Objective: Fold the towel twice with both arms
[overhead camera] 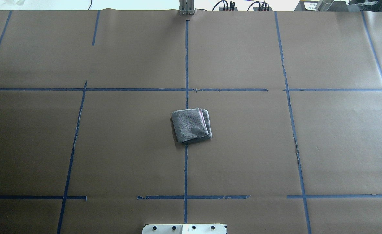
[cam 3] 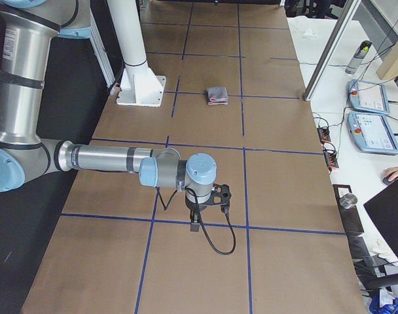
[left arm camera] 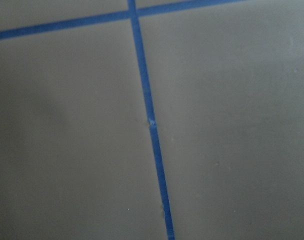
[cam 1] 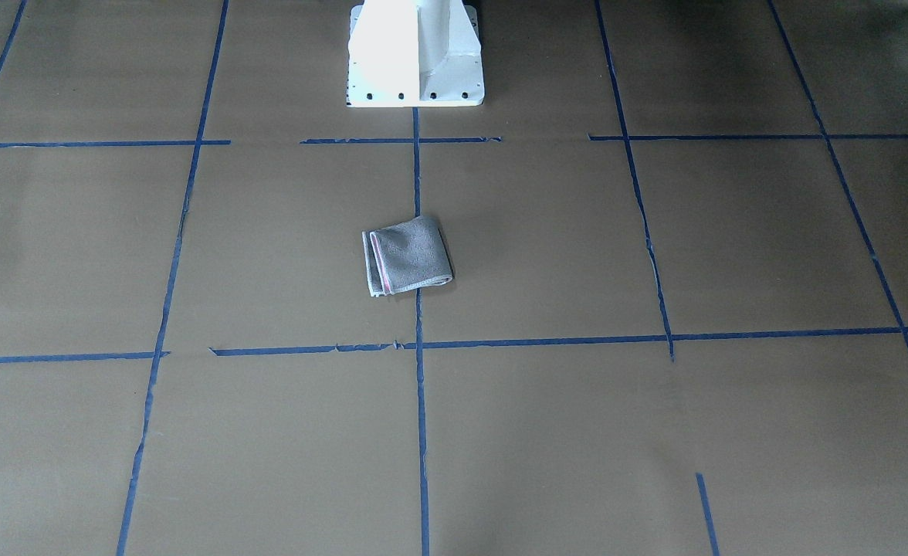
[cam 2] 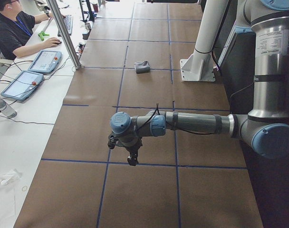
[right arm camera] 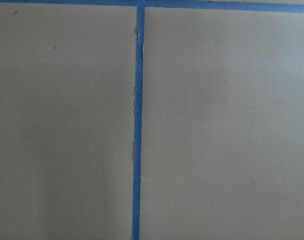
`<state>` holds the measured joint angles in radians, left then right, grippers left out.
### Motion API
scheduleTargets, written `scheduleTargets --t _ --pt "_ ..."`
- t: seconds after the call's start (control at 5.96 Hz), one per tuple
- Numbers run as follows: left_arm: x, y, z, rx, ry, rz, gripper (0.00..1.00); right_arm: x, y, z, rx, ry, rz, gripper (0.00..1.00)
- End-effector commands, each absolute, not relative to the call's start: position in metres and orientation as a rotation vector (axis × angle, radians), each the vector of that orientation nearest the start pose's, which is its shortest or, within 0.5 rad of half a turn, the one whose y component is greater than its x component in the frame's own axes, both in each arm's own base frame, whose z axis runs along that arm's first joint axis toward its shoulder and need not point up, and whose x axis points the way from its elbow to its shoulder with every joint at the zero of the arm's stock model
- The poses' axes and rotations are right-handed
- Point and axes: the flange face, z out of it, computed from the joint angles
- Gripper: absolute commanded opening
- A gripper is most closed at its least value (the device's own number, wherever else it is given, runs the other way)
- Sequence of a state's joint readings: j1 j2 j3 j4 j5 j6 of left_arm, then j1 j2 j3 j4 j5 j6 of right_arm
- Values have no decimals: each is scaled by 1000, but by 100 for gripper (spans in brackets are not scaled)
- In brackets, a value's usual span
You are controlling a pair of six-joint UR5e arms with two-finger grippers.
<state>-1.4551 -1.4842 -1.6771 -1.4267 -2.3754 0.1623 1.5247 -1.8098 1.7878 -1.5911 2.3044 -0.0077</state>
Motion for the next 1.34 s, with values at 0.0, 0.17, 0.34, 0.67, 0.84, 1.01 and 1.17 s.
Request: scheduleTargets --t 0.0,0.17,0.34,0.67,0.84,1.01,1.17 --pt "-12 -439 666 -105 803 215 100 48 -391 663 -56 -734 -37 100" --pt "-12 -436 667 -108 803 214 100 48 -390 664 -59 -734 -36 100" --pt "-13 -430 672 -119 803 209 100 48 -388 666 -62 -734 -36 100" --pt "-14 -425 665 -106 803 213 100 48 -385 668 -67 -734 -36 100" --pt "-14 -422 667 -112 803 210 100 48 -382 670 -73 -733 -34 100" --pt "-14 -418 670 -118 803 209 100 48 -381 671 -74 -733 -33 100" --pt "-14 -418 669 -117 803 210 100 49 -379 673 -77 -732 -32 100"
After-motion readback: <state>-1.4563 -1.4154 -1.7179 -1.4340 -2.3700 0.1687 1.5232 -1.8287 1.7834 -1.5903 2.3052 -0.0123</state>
